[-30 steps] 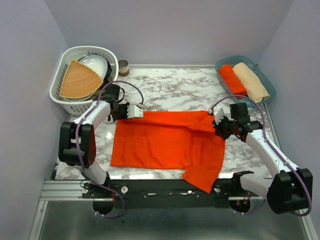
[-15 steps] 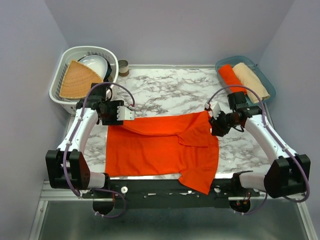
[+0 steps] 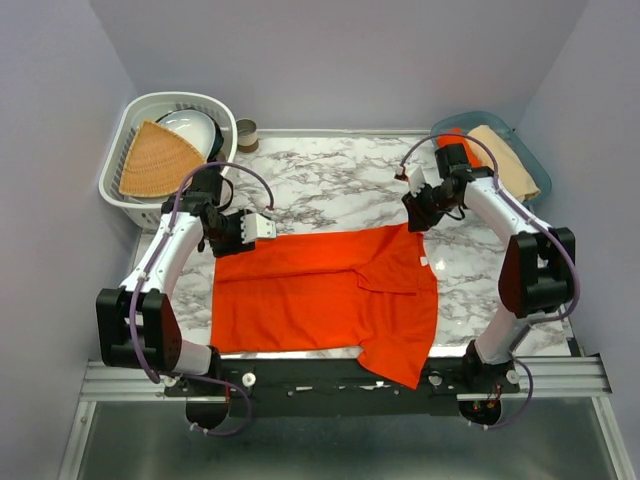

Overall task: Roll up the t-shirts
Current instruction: Fold the T-shirt at the center of the board.

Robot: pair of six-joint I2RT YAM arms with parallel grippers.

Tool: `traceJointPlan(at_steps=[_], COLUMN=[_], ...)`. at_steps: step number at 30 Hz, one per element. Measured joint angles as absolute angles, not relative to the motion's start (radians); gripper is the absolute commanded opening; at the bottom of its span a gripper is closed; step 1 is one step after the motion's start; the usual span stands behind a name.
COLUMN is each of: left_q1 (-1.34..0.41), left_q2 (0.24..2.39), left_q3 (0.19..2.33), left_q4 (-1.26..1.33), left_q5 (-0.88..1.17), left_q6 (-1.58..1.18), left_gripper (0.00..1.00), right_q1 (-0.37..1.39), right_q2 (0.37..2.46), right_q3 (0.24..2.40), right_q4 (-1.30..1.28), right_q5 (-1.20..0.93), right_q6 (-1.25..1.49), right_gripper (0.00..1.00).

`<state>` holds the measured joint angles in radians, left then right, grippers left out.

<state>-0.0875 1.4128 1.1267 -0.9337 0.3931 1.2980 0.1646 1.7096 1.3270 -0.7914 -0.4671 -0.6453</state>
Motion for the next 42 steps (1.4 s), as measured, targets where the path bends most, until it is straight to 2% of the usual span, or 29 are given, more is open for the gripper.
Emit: traceJointPlan(at_steps=[4, 8, 11, 15, 26, 31, 42], left_q1=[-0.088, -0.1, -0.11, -0.115, -0.121, -0.122, -0.132], left_q2=[1.407, 1.467, 1.568, 1.687, 1.843, 1.85, 1.855], left_q3=[1.093, 1.097, 1.135, 1.165, 1.216, 1.217, 1.274], left_q4=[-0.923, -0.869, -0.845, -0.809, -0.77, -0.735, -0.75], left_q5=[0.362, 0.327, 0.3, 0.264, 0.094, 0.033, 0.085], left_q6=[1.296, 1.22, 1.152, 1.078, 0.944, 0.888, 0.848], left_gripper=[0.5, 0.29, 0.23, 0.19, 0.15, 0.17, 0.21], right_q1=[0.165, 0.165, 0.165, 0.165, 0.165, 0.168, 0.17], right_q2=[1.81, 1.906, 1.951, 2.001, 2.038, 2.024, 1.933], right_q3=[1.409, 1.487, 1.528, 1.565, 1.501, 1.471, 1.471], right_q4=[-0.781, -0.785, -0.793, -0.813, -0.808, -0.793, -0.792], right_q5=[-0.449, -0.427, -0.402, -0.35, -0.211, -0.176, -0.147], right_q6=[-0.645, -0.646, -0.657, -0.71, -0.811, -0.812, -0.802], right_gripper=[0.36, 0.35, 0.35, 0.34, 0.32, 0.31, 0.32])
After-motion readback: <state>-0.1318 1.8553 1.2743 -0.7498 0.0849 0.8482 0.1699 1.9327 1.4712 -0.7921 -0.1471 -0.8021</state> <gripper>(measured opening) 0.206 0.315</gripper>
